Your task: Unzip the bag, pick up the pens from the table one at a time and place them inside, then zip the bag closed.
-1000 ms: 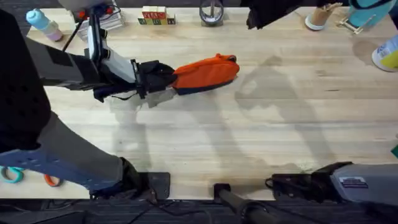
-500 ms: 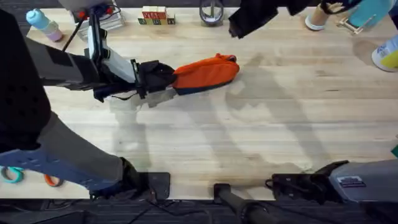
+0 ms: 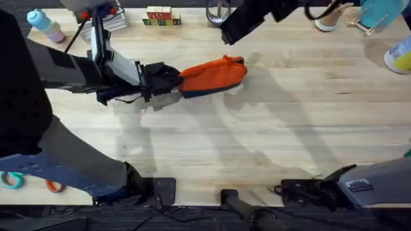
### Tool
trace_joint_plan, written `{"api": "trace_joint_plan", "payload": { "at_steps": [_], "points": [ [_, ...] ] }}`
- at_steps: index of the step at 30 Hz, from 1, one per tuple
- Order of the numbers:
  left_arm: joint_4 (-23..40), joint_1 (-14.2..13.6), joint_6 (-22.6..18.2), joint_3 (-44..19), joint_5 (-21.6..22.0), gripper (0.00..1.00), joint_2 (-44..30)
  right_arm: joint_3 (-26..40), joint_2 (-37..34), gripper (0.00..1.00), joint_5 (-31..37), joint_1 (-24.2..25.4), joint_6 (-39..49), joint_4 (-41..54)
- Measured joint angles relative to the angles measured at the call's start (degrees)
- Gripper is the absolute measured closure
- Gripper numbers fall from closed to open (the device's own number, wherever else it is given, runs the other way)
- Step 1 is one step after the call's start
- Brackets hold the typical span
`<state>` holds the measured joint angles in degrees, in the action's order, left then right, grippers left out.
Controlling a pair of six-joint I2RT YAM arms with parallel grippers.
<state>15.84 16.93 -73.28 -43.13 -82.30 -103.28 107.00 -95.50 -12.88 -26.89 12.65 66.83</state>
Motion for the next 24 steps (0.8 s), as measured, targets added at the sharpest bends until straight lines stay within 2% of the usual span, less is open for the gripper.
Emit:
{"api": "trace_joint_plan", "payload": {
  "at_steps": [9, 24],
  "points": [
    [0.0, 0.0, 0.0, 0.0, 0.0, 0.959, 0.0, 0.0, -2.9, 0.005, 0.0, -2.2, -1.1, -1.0],
    [0.0, 0.0, 0.0, 0.0, 0.0, 0.959, 0.0, 0.0, -6.2, 0.004, 0.3, -3.0, -10.7, -3.8]
  ]
}}
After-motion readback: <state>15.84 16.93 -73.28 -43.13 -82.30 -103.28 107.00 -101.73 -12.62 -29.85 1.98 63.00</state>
